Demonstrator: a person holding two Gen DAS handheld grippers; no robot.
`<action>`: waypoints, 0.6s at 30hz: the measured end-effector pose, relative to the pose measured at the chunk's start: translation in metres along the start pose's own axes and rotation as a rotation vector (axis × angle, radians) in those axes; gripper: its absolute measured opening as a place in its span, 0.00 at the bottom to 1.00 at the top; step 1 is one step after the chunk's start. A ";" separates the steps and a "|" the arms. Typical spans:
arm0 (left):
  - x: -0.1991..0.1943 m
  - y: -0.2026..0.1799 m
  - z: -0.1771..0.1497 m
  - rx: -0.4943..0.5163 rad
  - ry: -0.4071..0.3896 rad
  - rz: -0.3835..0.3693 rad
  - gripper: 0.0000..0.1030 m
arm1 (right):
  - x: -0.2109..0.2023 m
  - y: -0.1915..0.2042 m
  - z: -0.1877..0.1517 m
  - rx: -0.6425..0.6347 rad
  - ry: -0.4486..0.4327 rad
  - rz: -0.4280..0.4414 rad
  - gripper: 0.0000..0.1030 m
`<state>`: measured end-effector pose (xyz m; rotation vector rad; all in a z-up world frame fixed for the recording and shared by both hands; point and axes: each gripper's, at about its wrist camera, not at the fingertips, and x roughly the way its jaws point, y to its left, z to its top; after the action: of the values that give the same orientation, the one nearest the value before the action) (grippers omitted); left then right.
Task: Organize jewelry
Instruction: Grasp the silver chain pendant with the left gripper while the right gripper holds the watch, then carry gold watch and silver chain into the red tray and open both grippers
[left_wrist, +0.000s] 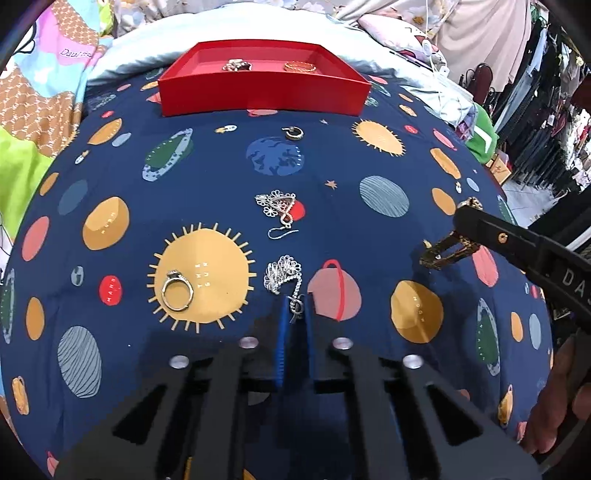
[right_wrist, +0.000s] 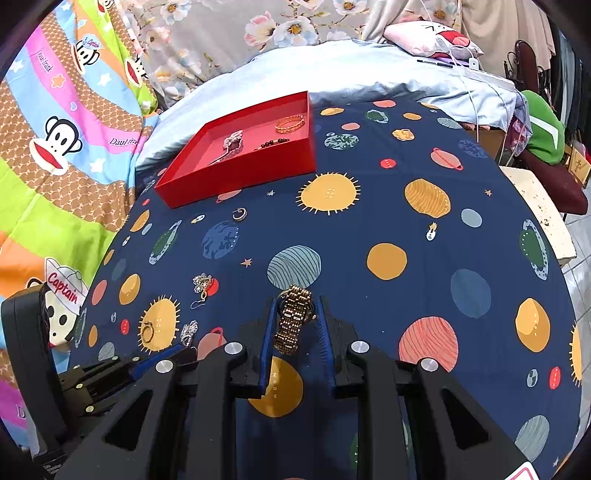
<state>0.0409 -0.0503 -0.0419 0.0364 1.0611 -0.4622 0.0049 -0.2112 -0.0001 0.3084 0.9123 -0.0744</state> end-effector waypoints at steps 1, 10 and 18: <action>0.000 0.000 0.000 0.002 -0.002 -0.002 0.07 | 0.000 0.001 0.000 -0.001 0.001 0.001 0.20; -0.017 0.003 0.001 0.007 -0.034 -0.022 0.06 | -0.005 0.007 0.004 -0.015 -0.006 0.016 0.20; -0.050 0.009 0.019 0.001 -0.111 -0.039 0.06 | -0.018 0.015 0.016 -0.029 -0.041 0.051 0.20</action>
<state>0.0402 -0.0300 0.0084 -0.0086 0.9542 -0.4944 0.0085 -0.2031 0.0263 0.3019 0.8638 -0.0205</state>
